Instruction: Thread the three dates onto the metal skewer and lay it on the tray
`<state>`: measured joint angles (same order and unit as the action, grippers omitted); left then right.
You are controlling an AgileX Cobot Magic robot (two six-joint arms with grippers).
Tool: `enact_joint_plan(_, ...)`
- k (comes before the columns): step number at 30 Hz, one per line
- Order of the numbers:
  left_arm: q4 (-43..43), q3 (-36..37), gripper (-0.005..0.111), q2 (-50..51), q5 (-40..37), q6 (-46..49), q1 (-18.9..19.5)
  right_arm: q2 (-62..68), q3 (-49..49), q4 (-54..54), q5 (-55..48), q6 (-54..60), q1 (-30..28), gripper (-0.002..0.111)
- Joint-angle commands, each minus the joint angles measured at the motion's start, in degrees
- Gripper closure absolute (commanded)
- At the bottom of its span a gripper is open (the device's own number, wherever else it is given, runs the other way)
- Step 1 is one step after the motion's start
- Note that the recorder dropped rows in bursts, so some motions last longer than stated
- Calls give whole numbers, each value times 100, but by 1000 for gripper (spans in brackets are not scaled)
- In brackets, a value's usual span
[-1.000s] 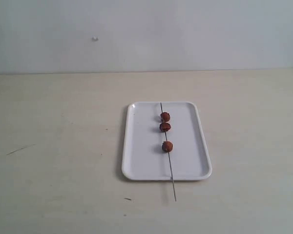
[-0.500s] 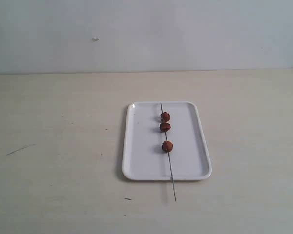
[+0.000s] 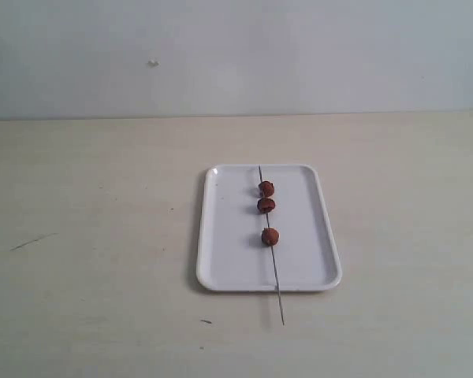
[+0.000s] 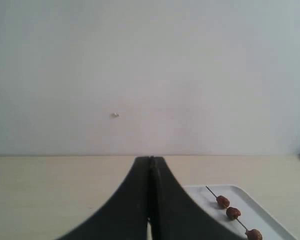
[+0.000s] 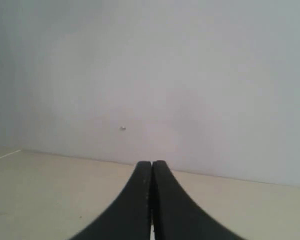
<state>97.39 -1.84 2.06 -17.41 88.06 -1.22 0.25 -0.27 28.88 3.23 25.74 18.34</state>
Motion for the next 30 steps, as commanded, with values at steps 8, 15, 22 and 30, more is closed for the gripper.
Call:
enact_joint_plan(8,10,27,107,39,-20,-5,6,-25,27,-3745,-1570,-3901,-2043,108)
enact_joint_plan(15,10,27,107,39,-20,-5,6,-25,27,-3066,-1612,-4985,-2031,108)
enact_joint_plan(22,10,27,107,39,-20,-5,6,-25,27,-3066,-1612,-4985,-2031,108)
enact_joint_plan(30,-681,27,107,39,215,-1200,6,-25,27,-3066,-1612,-4985,-2031,108)
